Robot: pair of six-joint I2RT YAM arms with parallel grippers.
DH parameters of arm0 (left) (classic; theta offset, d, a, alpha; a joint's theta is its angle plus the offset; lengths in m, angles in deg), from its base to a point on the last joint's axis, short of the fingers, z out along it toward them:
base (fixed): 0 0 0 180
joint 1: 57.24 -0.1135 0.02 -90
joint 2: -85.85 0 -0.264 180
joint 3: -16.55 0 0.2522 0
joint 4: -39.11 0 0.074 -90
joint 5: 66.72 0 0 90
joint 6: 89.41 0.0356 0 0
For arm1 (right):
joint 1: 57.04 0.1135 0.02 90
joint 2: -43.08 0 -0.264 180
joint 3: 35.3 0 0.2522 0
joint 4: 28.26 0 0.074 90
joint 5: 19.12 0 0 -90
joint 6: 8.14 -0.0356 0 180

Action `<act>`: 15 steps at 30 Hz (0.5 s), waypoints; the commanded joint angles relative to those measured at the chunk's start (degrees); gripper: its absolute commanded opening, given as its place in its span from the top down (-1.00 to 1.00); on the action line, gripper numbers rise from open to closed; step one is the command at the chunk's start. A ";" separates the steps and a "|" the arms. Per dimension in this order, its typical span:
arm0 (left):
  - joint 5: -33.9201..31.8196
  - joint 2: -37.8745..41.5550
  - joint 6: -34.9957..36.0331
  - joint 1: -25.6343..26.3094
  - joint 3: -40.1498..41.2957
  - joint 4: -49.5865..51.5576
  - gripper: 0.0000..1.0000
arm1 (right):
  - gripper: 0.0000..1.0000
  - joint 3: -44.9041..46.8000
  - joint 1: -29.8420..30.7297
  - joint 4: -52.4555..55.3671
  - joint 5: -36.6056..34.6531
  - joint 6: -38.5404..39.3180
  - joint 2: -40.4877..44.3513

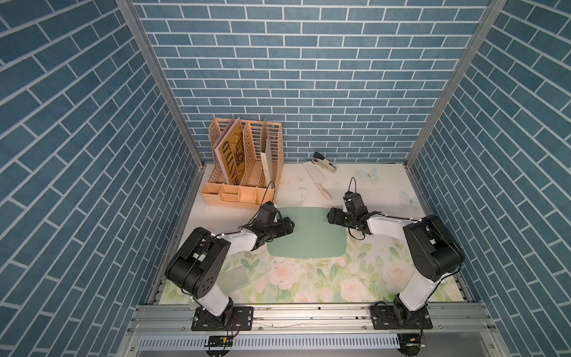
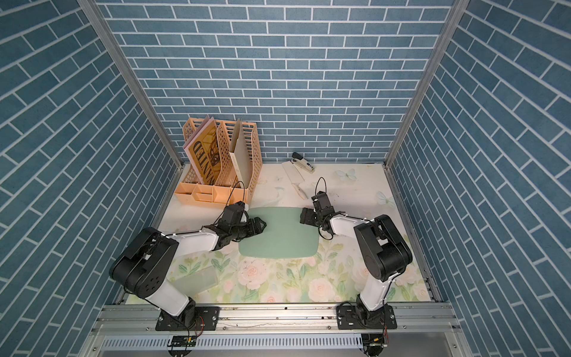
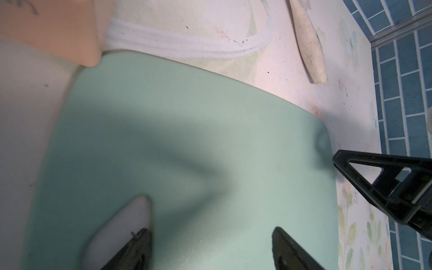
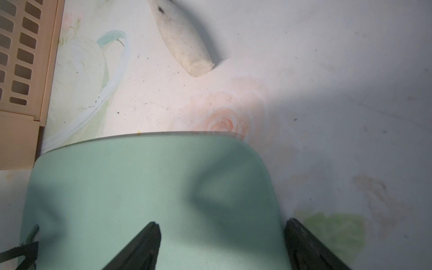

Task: Align the knife with the edge of the cutting board
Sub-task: Adjust the distractor at the corner of the board.

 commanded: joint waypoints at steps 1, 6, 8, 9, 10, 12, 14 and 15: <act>5.77 -1.82 -1.55 2.38 2.18 5.67 -0.67 | -0.73 -0.26 1.23 4.23 7.07 -1.78 -3.12; 5.38 -2.30 -1.24 2.37 1.29 6.46 -0.68 | -0.73 0.50 1.22 4.00 7.24 -2.05 -2.52; 5.30 -2.38 -1.12 2.38 0.98 6.47 -0.71 | -0.73 0.86 1.18 3.98 6.99 -2.05 -2.11; 5.19 -2.38 -1.02 2.37 0.87 6.66 -0.78 | -0.73 0.85 1.23 4.13 6.79 -2.07 -1.98; 4.83 -2.37 -1.02 2.38 0.71 6.99 -0.96 | -0.74 0.84 1.20 4.45 6.36 -2.00 -1.90; 4.23 -2.30 -0.74 2.32 0.25 7.75 -0.99 | -0.77 0.49 1.13 5.74 3.88 -2.05 -1.80; 3.67 -2.14 -0.23 2.38 -0.33 8.63 -0.99 | -0.83 0.29 0.81 6.24 2.44 -1.96 -1.64; 3.30 -2.07 0.01 2.38 -0.78 9.32 -0.99 | -0.86 0.20 0.57 6.46 2.04 -2.03 -1.54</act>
